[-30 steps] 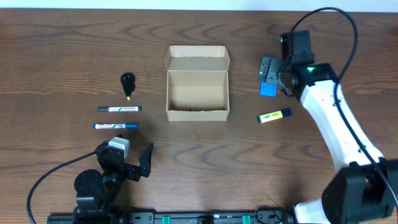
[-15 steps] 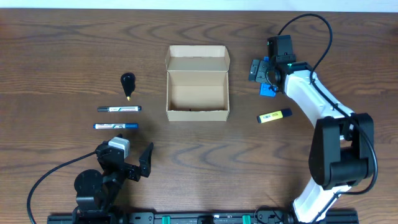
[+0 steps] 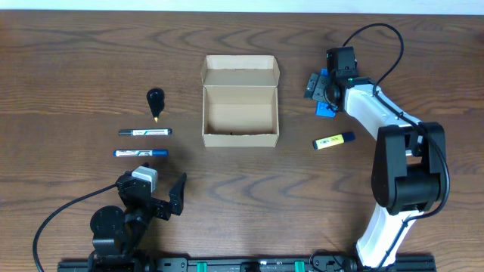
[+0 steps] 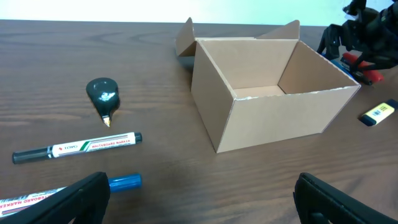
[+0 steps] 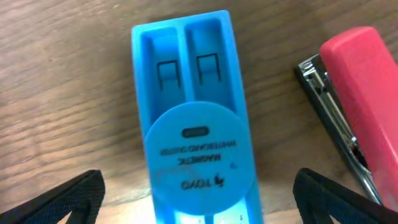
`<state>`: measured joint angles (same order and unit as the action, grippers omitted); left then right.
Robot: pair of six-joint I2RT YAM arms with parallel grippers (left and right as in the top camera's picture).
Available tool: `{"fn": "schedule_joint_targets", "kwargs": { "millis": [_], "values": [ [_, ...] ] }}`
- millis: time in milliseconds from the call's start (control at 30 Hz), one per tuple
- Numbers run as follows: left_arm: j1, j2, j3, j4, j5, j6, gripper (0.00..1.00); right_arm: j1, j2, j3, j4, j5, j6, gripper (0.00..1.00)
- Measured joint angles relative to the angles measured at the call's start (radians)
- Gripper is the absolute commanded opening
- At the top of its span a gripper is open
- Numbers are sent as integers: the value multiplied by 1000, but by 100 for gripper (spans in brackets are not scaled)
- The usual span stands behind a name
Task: Pack container
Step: 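Move the right gripper to the blue duster and grasp it, then lift the blue duster and lower it into the box with right gripper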
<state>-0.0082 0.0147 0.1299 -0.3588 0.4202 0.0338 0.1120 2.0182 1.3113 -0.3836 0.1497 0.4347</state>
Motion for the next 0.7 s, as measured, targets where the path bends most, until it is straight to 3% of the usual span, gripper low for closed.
{"fn": "schedule_joint_targets", "kwargs": {
  "millis": [433, 700],
  "values": [
    [0, 0, 0, 0, 0, 0, 95, -7, 51, 0, 27, -45, -92, 81],
    [0, 0, 0, 0, 0, 0, 95, -9, 53, 0, 29, -52, -109, 57]
  ]
}}
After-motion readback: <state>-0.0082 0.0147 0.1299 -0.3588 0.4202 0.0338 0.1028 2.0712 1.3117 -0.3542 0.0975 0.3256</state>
